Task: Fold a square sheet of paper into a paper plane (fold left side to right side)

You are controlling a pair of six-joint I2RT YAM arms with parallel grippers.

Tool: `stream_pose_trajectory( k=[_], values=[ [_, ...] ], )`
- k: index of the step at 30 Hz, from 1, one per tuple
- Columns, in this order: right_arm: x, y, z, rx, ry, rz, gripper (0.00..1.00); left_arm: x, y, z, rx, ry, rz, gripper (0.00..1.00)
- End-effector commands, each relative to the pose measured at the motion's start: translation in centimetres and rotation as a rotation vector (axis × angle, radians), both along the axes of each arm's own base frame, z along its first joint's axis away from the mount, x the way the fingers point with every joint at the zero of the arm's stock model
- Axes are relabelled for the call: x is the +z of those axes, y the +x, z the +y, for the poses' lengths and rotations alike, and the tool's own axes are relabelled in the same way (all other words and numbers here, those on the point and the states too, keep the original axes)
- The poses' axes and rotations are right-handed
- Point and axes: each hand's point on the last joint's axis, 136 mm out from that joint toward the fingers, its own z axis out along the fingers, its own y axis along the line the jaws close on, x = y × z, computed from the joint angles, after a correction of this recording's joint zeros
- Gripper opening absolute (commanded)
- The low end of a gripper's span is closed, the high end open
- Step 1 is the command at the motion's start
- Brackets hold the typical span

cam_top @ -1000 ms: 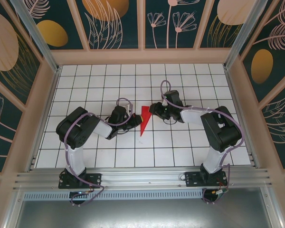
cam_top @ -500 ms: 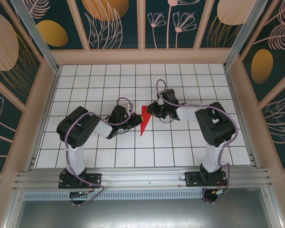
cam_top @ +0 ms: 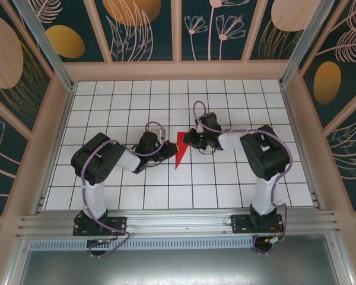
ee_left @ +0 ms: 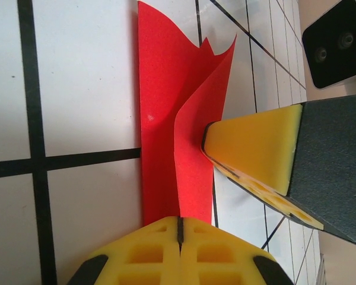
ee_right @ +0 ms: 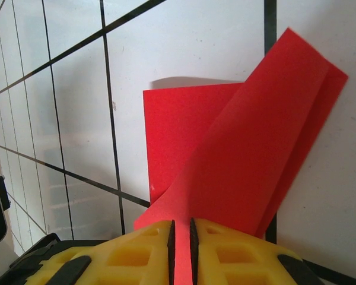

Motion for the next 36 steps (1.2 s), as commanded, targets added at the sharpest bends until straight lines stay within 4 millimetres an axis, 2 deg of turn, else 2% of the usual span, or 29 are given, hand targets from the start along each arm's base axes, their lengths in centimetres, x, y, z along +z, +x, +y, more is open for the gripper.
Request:
stream_pose_trajectory(
  k=[1, 8, 14, 20, 22, 25, 28, 32, 36],
  values=[
    [-0.7, 0.4, 0.1, 0.009, -0.039, 0.0, 0.17, -3.0, -0.4, 1.0, 0.027, 0.062, 0.074, 0.0],
    [-2.8, -0.2, -0.9, 0.005, -0.127, 0.069, 0.16, -2.9, -0.5, 0.9, 0.024, 0.052, 0.074, 0.0],
    [-4.7, -1.4, -2.1, -0.004, -0.19, 0.134, 0.16, -1.3, -0.4, 1.3, 0.032, 0.054, 0.036, 0.04],
    [-5.6, -2.0, -2.3, 0.0, -0.199, 0.163, 0.16, 2.8, -0.2, 2.7, 0.056, 0.059, -0.044, 0.35],
    [-5.5, -1.9, -2.1, 0.001, -0.192, 0.16, 0.15, 4.3, -0.6, 3.1, 0.053, 0.058, -0.072, 0.38],
    [-5.5, -1.8, -2.0, 0.004, -0.192, 0.159, 0.16, 6.4, -1.6, 3.0, 0.022, 0.026, -0.097, 0.36],
    [-5.5, -1.8, -2.0, 0.007, -0.191, 0.157, 0.15, 7.7, -2.6, 2.0, -0.047, -0.029, -0.084, 0.31],
    [-5.5, -1.8, -1.8, 0.009, -0.187, 0.158, 0.15, 8.2, -3.7, -0.1, -0.161, -0.109, -0.022, 0.23],
    [-5.6, -1.8, -1.8, 0.01, -0.189, 0.162, 0.15, 8.3, -4.2, -1.9, -0.241, -0.149, 0.006, 0.2]
  ],
)
